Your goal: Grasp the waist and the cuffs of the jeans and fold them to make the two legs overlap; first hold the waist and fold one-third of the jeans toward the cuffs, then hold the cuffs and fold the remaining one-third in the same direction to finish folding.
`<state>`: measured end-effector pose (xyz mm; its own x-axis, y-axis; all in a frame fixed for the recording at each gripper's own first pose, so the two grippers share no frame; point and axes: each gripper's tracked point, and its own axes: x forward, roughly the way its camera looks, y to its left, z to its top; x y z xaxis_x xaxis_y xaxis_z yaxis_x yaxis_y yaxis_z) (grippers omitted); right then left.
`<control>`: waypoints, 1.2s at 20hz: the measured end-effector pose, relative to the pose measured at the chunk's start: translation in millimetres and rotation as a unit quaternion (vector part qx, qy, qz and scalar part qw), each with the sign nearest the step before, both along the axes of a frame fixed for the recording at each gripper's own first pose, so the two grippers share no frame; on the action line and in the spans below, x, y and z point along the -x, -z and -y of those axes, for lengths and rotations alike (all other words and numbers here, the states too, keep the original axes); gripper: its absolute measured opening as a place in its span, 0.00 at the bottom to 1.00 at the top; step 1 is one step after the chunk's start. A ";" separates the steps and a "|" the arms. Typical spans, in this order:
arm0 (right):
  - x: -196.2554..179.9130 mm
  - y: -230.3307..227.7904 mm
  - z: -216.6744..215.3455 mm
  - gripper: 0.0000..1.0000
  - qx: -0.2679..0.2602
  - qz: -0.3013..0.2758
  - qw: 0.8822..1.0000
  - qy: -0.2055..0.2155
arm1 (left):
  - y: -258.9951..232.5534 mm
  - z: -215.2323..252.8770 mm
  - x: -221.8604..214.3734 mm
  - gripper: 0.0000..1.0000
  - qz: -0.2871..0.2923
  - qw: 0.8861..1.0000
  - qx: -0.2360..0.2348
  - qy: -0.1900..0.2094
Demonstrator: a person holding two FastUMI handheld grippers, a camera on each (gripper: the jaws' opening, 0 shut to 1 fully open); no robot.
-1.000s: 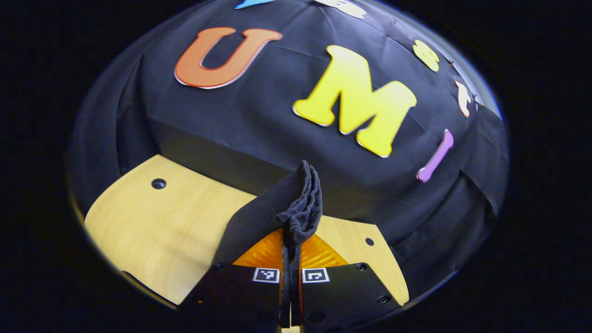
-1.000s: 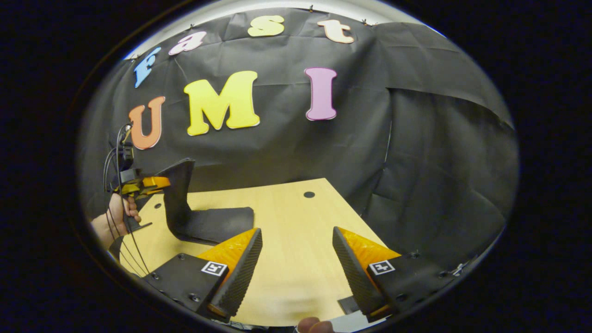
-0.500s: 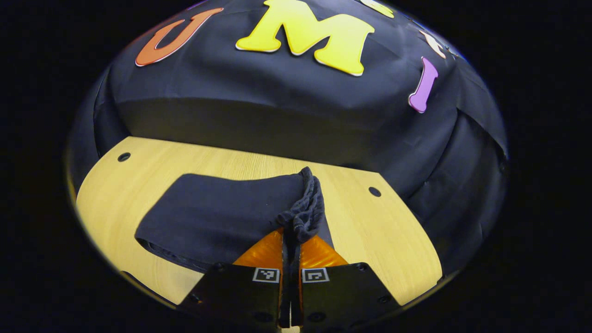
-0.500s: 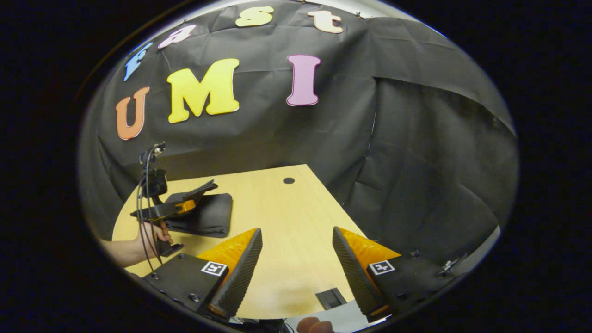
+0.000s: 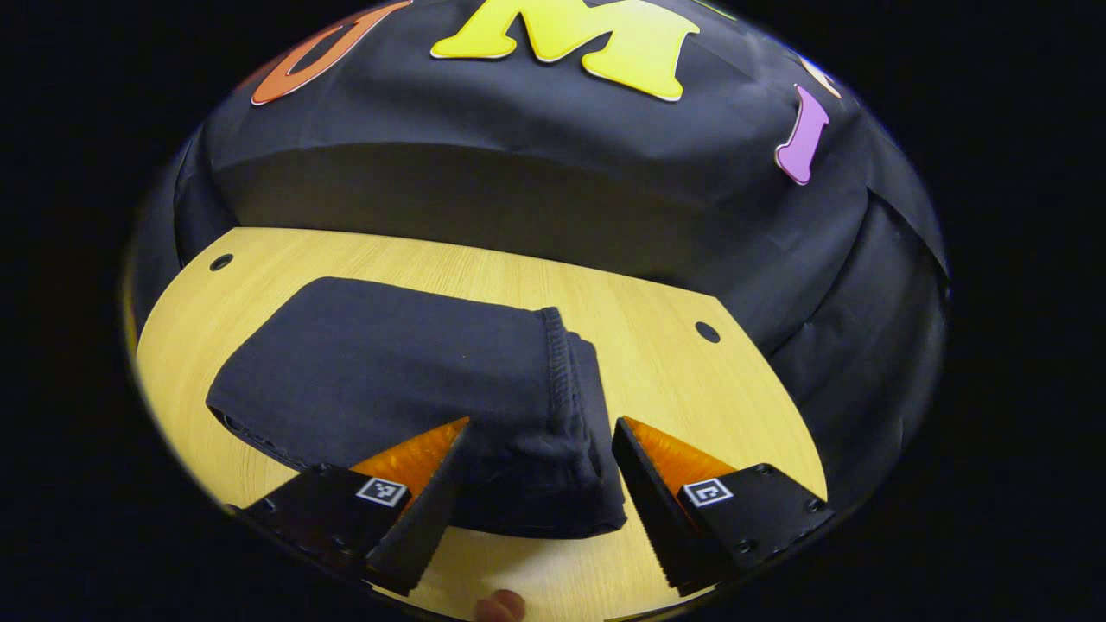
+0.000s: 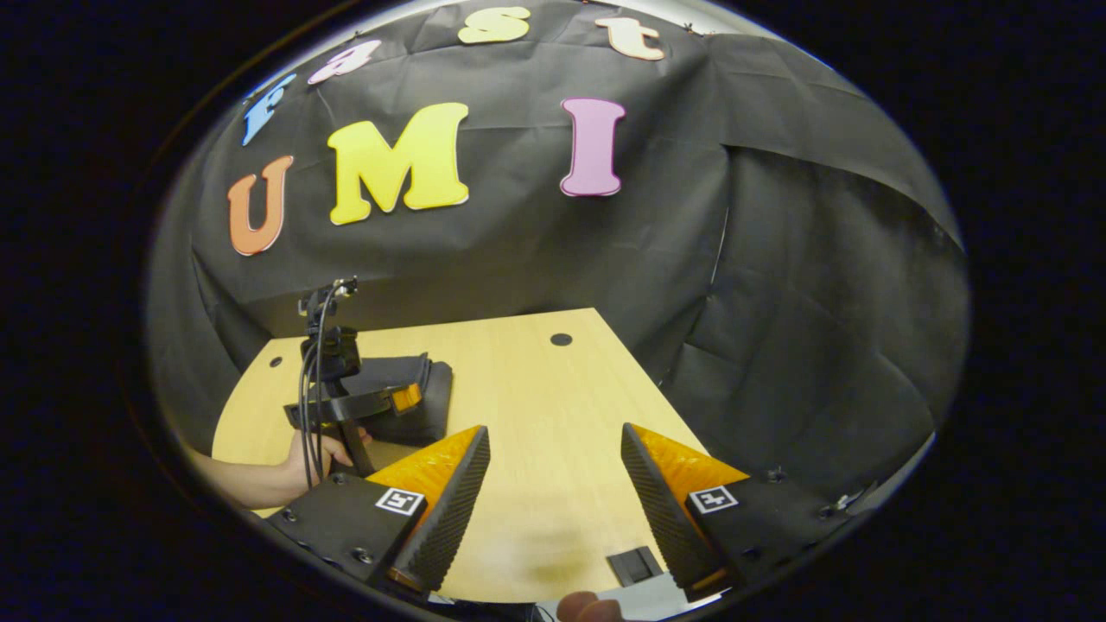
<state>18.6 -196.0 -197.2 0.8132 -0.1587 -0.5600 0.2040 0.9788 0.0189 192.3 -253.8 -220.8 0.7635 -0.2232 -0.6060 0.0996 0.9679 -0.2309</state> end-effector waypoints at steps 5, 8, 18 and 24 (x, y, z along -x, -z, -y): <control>-8.6 -25.3 -37.0 0.95 -0.007 0.043 0.999 -0.031 | -62.1 -12.4 29.0 1.00 0.040 0.999 0.008 0.015; -18.9 -44.0 -72.9 0.95 -0.014 0.076 0.995 -0.058 | -145.3 -60.4 50.1 1.00 0.126 0.992 -0.031 -0.001; -40.4 -141.3 -211.3 0.92 -0.032 0.225 0.964 -0.135 | -345.6 -217.4 163.0 0.98 0.296 0.943 -0.111 -0.103; -10.2 -158.6 -240.2 0.92 0.015 0.267 0.951 -0.152 | -365.2 -247.4 213.1 0.98 0.334 0.928 -0.098 -0.133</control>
